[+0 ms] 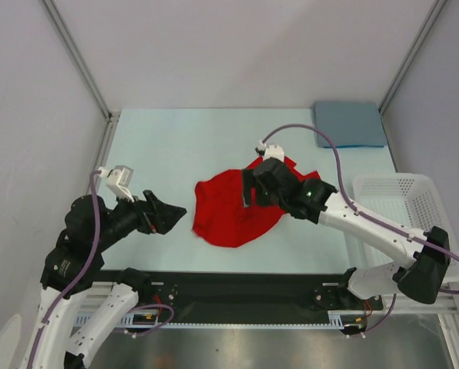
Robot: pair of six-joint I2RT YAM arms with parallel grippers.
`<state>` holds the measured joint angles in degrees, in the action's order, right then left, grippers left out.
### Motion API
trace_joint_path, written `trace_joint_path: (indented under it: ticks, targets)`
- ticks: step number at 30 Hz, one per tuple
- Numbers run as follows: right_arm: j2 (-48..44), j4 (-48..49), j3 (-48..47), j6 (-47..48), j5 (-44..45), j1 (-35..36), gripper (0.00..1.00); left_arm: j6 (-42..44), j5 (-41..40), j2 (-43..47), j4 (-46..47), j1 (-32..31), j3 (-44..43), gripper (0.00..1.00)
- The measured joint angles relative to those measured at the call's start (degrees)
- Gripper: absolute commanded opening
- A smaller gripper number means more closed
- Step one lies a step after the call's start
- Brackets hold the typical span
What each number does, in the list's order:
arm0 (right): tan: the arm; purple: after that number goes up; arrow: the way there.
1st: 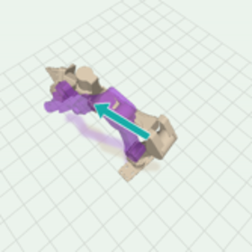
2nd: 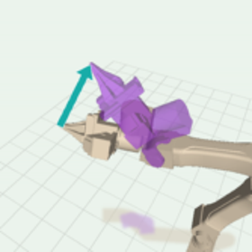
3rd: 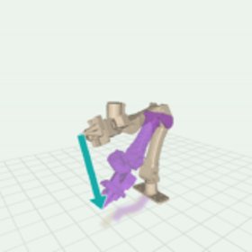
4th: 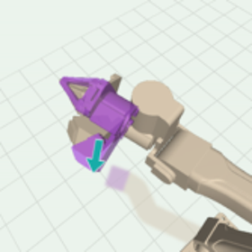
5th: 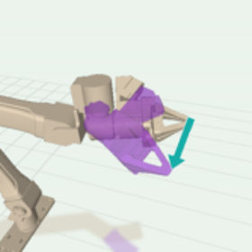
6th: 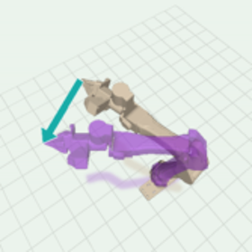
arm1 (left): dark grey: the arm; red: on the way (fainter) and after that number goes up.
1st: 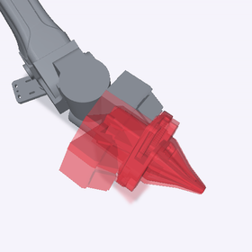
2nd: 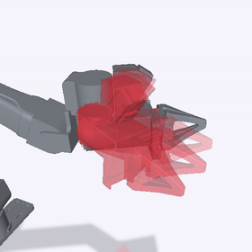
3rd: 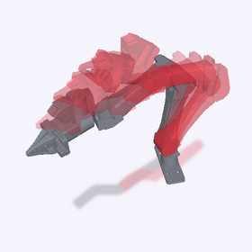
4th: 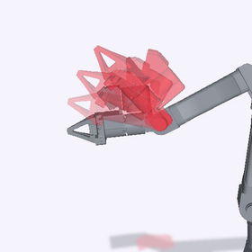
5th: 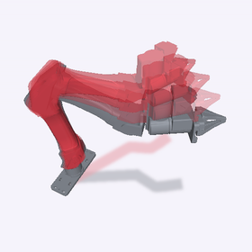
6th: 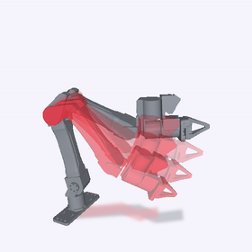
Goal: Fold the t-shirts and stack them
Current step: Move the tshirt to the center of the board
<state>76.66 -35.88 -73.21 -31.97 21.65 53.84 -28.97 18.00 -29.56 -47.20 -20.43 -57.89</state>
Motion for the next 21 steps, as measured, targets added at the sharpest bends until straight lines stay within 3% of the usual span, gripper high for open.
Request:
trace_joint_path:
  ticks: [1,6,9,10,11,14,17,21]
  targets:
    - [-0.50,-0.42,2.64,0.00,-1.79,-0.24,1.00,-0.15,0.02,0.17,-0.09,0.00,0.13,0.99]
    - [-7.54,-4.81,15.06,-2.16,-6.32,-4.48,1.00,-2.16,1.88,-1.29,3.76,-0.02,5.03,0.71]
    - [-14.19,-3.17,21.55,-2.78,-11.43,-13.46,0.99,-3.13,1.77,-8.00,5.31,-0.02,9.25,0.71]
    - [-15.65,-1.99,23.41,-2.97,-13.27,-16.81,0.95,-3.54,1.70,-10.86,6.27,-0.02,10.73,0.71]
    - [-16.83,-0.94,25.38,-3.06,-14.84,-20.24,0.84,-3.85,1.62,-13.66,7.37,-0.02,12.17,0.70]
    - [-17.79,2.32,30.38,-3.37,-19.37,-29.27,0.71,-4.33,1.51,-21.46,10.82,-0.02,15.13,0.63]
    - [-16.04,3.43,31.95,-2.60,-22.25,-34.77,0.70,-3.98,1.55,-29.62,14.10,-0.02,15.04,0.62]
    - [-10.88,5.66,31.36,-0.24,-25.18,-41.11,0.72,-2.36,0.83,-38.49,17.22,-0.07,14.08,0.70]
